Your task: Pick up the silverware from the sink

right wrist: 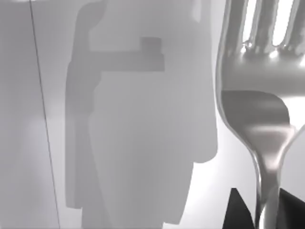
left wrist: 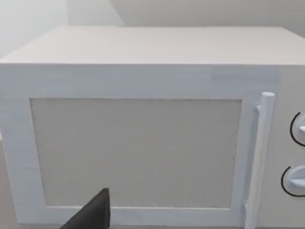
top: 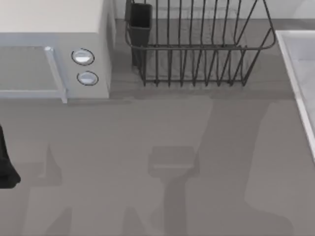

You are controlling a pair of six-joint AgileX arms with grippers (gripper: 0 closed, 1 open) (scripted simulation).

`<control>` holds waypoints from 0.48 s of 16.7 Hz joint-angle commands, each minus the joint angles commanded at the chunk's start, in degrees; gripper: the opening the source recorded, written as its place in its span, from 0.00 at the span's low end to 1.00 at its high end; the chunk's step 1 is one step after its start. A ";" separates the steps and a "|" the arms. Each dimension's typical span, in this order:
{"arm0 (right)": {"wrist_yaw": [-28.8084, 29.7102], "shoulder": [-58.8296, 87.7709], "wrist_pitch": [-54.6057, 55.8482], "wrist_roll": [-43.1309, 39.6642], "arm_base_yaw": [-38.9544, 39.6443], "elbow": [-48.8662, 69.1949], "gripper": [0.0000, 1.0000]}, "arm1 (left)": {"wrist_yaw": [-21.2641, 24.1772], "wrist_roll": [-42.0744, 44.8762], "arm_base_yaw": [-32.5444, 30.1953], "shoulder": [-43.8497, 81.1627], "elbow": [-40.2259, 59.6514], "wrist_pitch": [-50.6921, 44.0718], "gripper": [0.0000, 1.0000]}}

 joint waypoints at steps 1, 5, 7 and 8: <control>-0.01 -0.55 -1.69 0.00 0.00 1.61 0.00 | 0.00 0.00 0.00 0.00 0.00 0.00 1.00; -0.01 -1.05 -3.23 -0.01 0.00 3.10 0.00 | 0.00 0.00 0.00 0.00 0.00 0.00 1.00; -0.04 -1.01 -3.12 0.19 0.20 3.00 0.00 | 0.00 0.00 0.00 0.00 0.00 0.00 1.00; -0.03 -1.27 -3.29 0.85 0.86 2.82 0.00 | 0.00 0.00 0.00 0.00 0.00 0.00 1.00</control>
